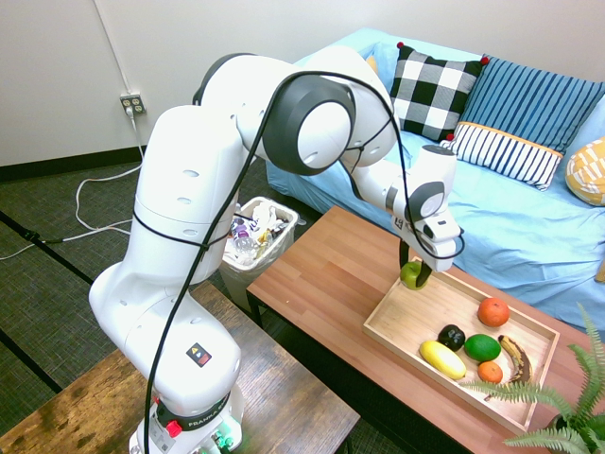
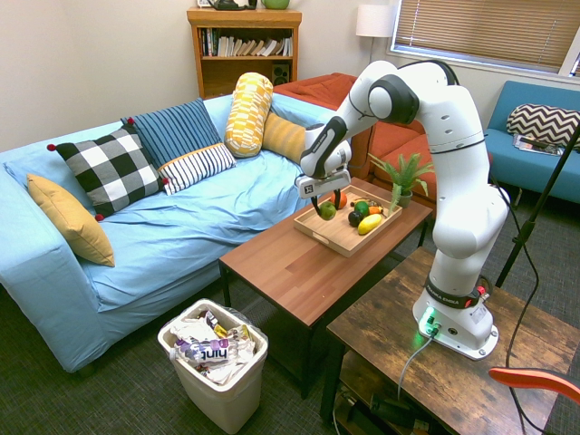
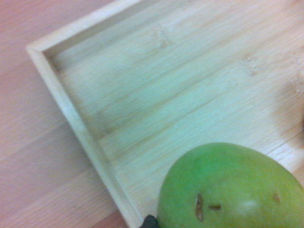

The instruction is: Put the apple in the tray

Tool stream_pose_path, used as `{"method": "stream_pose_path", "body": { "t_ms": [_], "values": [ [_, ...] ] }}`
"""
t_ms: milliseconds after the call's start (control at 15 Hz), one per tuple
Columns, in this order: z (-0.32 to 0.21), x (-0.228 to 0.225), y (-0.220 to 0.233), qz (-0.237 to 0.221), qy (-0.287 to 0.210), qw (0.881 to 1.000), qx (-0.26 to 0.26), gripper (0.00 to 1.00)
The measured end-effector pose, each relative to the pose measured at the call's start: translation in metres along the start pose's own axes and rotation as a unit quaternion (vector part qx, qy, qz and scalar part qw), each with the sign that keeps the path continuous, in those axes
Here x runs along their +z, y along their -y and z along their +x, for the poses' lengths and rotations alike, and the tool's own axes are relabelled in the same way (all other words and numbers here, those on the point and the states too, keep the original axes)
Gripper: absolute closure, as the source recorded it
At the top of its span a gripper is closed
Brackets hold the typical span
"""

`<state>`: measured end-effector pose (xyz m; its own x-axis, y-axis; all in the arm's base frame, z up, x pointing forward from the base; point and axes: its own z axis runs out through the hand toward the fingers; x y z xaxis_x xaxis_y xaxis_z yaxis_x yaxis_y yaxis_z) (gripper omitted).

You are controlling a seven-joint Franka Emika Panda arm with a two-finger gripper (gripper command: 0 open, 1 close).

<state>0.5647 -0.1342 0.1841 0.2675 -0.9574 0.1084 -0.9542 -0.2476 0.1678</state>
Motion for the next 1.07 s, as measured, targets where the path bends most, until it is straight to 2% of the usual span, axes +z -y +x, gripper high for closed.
{"method": "stream_pose_path", "body": {
  "t_ms": [267, 600, 667, 1067],
  "values": [
    [0.008, 0.049, -0.007, -0.022, 0.009, 1.000, 0.018, 1.00],
    [0.019, 0.063, -0.007, -0.020, 0.026, 0.999, 0.033, 1.00],
    [0.017, 0.065, -0.006, -0.018, 0.031, 0.999, 0.031, 0.00],
    [0.016, 0.064, 0.001, -0.003, 0.049, 0.999, 0.024, 0.00]
  ]
}}
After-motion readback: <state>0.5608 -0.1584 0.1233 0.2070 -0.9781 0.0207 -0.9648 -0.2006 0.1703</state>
